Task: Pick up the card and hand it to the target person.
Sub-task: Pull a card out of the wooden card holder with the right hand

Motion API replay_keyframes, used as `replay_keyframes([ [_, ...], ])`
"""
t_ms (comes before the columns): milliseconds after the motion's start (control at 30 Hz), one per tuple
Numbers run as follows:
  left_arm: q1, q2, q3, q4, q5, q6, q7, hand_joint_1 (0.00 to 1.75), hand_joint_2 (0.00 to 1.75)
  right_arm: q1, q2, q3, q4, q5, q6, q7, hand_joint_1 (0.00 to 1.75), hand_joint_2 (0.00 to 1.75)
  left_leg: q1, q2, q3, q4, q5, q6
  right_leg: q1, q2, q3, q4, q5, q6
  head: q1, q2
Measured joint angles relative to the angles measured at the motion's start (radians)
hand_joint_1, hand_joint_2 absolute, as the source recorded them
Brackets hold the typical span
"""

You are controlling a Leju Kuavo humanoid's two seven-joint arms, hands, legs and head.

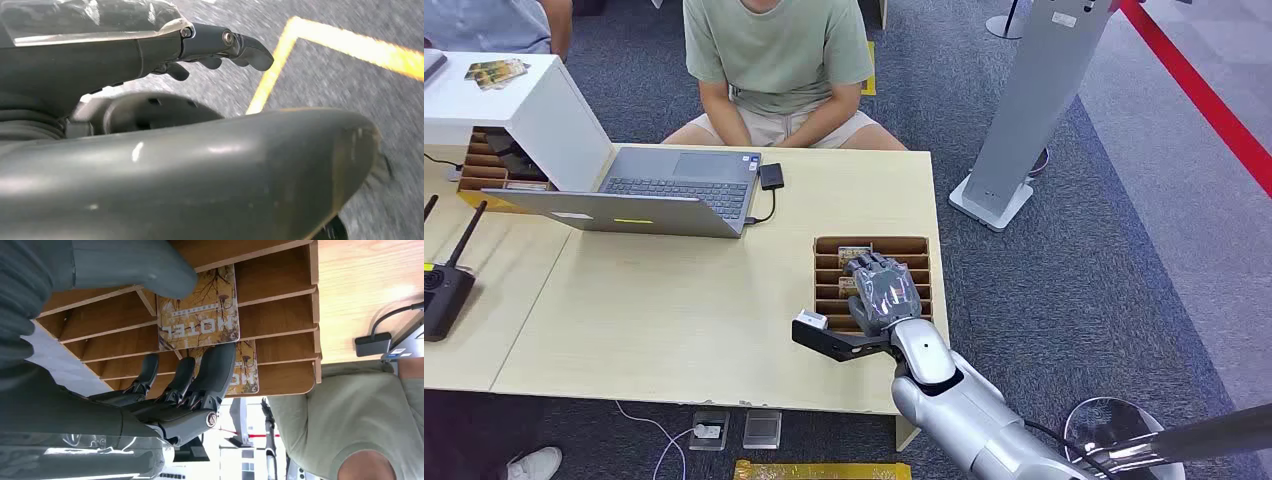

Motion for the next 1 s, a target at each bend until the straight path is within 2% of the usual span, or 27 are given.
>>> replay_keyframes([
  [167, -0.001, 0.024, 0.000, 0.000, -0.016, -0.038, -0.003, 0.00, 0.00, 0.000, 0.008, 0.000, 0.008, 0.003, -0.006, 0.007, 0.80, 1.75, 0.000, 0.000, 0.000, 0.000, 0.000, 0.000, 0.000, 0.000, 0.000, 0.000, 0.000, 0.000, 0.000, 0.000],
  [400, -0.001, 0.039, 0.000, 0.000, -0.018, -0.038, -0.007, 0.00, 0.00, -0.002, 0.012, 0.000, 0.016, 0.005, -0.007, 0.013, 0.83, 1.75, 0.000, 0.000, 0.000, 0.000, 0.000, 0.000, 0.000, 0.000, 0.000, 0.000, 0.000, 0.000, 0.000, 0.000],
  [600, -0.001, 0.046, 0.000, 0.000, -0.018, -0.037, -0.008, 0.00, 0.00, -0.004, 0.012, 0.000, 0.021, 0.006, -0.012, 0.018, 0.95, 1.75, 0.000, 0.000, 0.000, 0.000, 0.000, 0.000, 0.000, 0.000, 0.000, 0.000, 0.000, 0.000, 0.000, 0.000],
  [800, -0.001, 0.051, 0.000, 0.000, -0.005, -0.034, -0.017, 0.00, 0.00, -0.012, 0.012, -0.001, 0.031, 0.008, -0.031, 0.031, 1.30, 1.75, 0.000, 0.000, 0.000, 0.000, 0.000, 0.000, 0.000, 0.000, 0.000, 0.000, 0.000, 0.000, 0.000, 0.000],
  [1000, -0.001, 0.054, 0.000, 0.000, 0.013, -0.030, -0.030, 0.00, 0.00, -0.014, 0.007, -0.004, 0.038, 0.012, -0.052, 0.036, 1.58, 1.75, 0.000, 0.000, 0.000, 0.000, 0.000, 0.000, 0.000, 0.000, 0.000, 0.000, 0.000, 0.000, 0.000, 0.000],
])
